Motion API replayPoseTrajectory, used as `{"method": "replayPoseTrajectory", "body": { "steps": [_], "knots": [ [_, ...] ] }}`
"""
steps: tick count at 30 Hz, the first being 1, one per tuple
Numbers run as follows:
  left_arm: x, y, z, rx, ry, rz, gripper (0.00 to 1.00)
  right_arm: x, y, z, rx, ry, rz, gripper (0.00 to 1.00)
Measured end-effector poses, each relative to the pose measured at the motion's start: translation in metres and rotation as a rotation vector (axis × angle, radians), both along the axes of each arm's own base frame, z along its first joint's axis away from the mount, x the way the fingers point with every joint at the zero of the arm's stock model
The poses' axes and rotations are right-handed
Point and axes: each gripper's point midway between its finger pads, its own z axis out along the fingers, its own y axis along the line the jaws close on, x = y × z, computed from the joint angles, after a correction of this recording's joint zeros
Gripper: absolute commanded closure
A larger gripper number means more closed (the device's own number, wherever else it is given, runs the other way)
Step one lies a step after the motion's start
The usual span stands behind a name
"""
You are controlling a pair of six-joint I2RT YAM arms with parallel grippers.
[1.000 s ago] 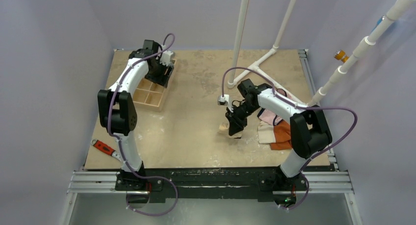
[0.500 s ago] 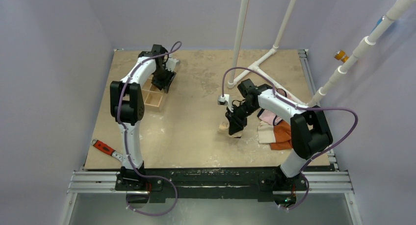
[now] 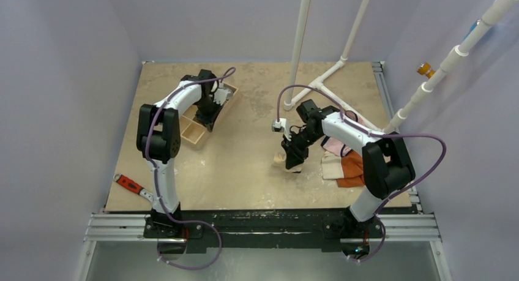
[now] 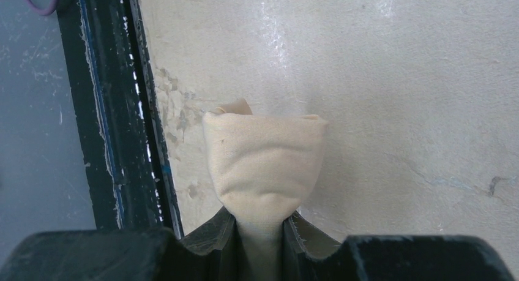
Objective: Roll the underwear
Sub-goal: Move the storage box to the center of the board.
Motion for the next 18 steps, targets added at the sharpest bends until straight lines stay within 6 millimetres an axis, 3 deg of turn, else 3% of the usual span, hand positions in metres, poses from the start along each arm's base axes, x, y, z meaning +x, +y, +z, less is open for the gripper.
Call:
{"method": "replayPoseTrajectory", "body": {
  "steps": [6, 14, 18],
  "knots": [
    [-0.040, -0.011, 0.000, 0.015, 0.016, -0.049, 1.00, -0.004, -0.006, -0.004, -0.022, 0.005, -0.015, 1.00],
    [-0.099, -0.045, 0.006, -0.031, 0.049, -0.136, 1.00, 0.012, -0.018, -0.004, -0.049, -0.040, -0.074, 1.00],
    [-0.119, -0.060, 0.006, -0.061, 0.068, -0.162, 1.00, 0.020, -0.031, -0.003, -0.077, -0.071, -0.126, 1.00]
  ]
}}
